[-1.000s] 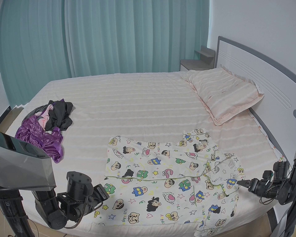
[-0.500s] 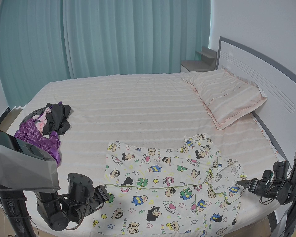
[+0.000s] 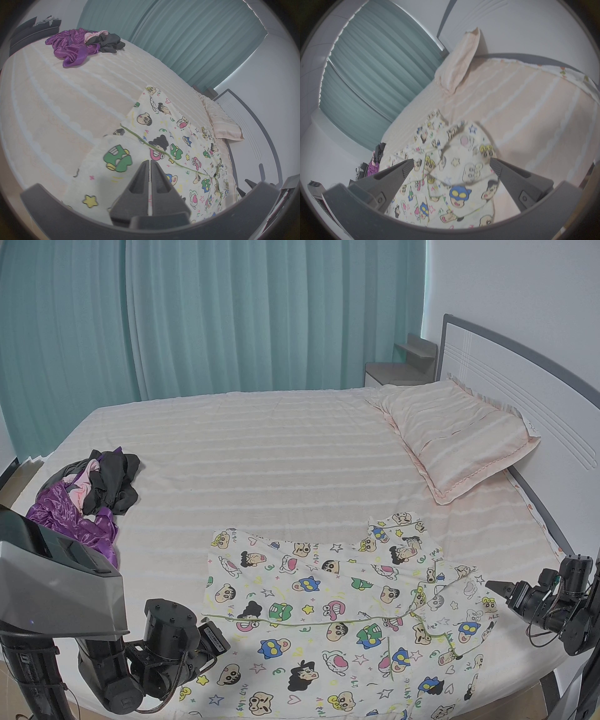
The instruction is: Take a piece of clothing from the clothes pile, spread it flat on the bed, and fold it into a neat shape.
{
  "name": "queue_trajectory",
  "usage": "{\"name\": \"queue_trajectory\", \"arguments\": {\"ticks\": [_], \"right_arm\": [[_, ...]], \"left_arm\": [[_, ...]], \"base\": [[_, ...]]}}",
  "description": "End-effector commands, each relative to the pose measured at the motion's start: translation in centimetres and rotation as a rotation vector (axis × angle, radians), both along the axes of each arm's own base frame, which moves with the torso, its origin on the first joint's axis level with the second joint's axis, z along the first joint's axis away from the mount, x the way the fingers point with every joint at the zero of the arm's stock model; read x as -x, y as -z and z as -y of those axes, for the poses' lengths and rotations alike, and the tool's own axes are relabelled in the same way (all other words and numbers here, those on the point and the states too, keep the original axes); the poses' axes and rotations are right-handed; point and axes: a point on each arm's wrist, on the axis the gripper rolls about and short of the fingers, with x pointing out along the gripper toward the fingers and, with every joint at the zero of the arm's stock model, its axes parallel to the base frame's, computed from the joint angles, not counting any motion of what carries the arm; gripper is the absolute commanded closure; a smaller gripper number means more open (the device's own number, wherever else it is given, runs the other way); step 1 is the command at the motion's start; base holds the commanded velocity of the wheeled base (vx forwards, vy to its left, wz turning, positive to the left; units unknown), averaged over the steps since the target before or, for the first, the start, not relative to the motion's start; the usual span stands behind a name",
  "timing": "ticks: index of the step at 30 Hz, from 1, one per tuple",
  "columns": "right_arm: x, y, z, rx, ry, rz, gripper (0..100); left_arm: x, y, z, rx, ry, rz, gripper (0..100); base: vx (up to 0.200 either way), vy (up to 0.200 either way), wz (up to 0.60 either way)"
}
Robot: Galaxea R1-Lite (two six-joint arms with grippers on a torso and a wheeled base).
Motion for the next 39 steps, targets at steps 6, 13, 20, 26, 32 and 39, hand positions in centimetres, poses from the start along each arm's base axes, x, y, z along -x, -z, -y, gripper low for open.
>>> {"name": "queue_trajectory", "arguments": {"ticks": [6, 13, 20, 26, 32, 39], "right_arm": [[-3.7, -1.6, -3.6, 0.044, -0.047, 0.158, 0], [-9.6, -1.3, -6.0, 0.041, -0.121, 0.16, 0], [-11.7, -1.3, -6.4, 0.041, -0.129, 0.117, 0], [-12.6, -1.0, -6.4, 0.039, -0.132, 0.119, 0], [-15.1, 0.7, -7.4, 0.04, -0.149, 0.119, 0], [-19.2, 1.9, -8.2, 0.041, -0.16, 0.075, 0]], "left_arm": [[-0.2, -0.6, 0.2, 0.033, -0.013, 0.049, 100], [0.1, -1.1, -0.7, 0.067, -0.037, 0.1, 100], [0.4, -0.5, -1.2, 0.065, -0.047, 0.104, 100], [0.2, 0.7, -1.1, 0.047, -0.043, 0.065, 100], [0.3, 0.9, -1.1, 0.046, -0.044, 0.055, 100], [0.3, 0.7, -1.1, 0.058, -0.035, 0.056, 100]], "base": [[0.0, 0.0, 0.0], [0.0, 0.0, 0.0], [0.086, 0.0, 0.0], [0.0, 0.0, 0.0], [0.0, 0.0, 0.0], [0.0, 0.0, 0.0]]}}
